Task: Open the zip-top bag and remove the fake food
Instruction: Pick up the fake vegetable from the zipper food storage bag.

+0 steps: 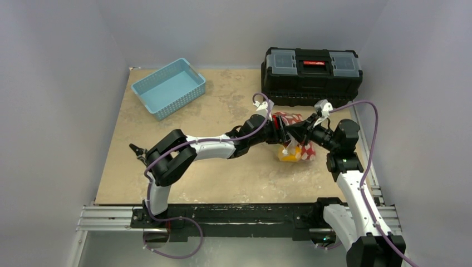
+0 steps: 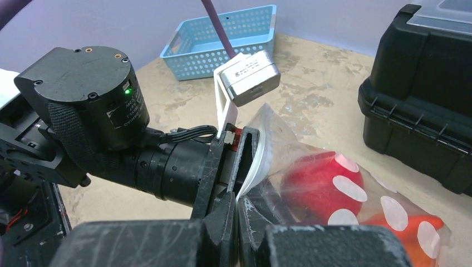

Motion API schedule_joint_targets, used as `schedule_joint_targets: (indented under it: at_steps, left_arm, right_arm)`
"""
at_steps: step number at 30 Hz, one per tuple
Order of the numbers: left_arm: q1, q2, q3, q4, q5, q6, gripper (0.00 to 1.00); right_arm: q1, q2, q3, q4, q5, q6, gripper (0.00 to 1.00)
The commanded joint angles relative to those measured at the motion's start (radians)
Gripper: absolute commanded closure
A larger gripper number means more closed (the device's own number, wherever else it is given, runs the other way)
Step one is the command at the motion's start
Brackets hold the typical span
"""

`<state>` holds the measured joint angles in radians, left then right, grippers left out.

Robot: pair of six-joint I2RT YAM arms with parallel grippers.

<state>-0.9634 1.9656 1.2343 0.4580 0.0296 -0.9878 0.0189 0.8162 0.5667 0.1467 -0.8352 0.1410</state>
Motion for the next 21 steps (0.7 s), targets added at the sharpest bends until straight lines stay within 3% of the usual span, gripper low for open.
schedule_joint_targets:
  at_steps: [1, 6, 12, 21]
  left_arm:
    - [-0.003, -0.003, 0.027, 0.047, -0.007, 0.010, 0.52]
    - [-0.003, -0.048, -0.002, 0.036, -0.015, 0.043, 0.67]
    - [-0.001, -0.115, -0.035, 0.010, -0.017, 0.083, 0.78]
    - [-0.001, -0.195, -0.074, -0.064, -0.012, 0.134, 0.86]
  right_arm:
    - [0.011, -0.014, 0.039, 0.049, -0.054, 0.003, 1.00]
    - [0.010, -0.014, 0.042, 0.044, -0.040, -0.004, 1.00]
    - [0.011, -0.015, 0.043, 0.040, -0.028, -0.009, 1.00]
    - [0.011, -0.009, 0.045, 0.034, 0.025, -0.024, 1.00]
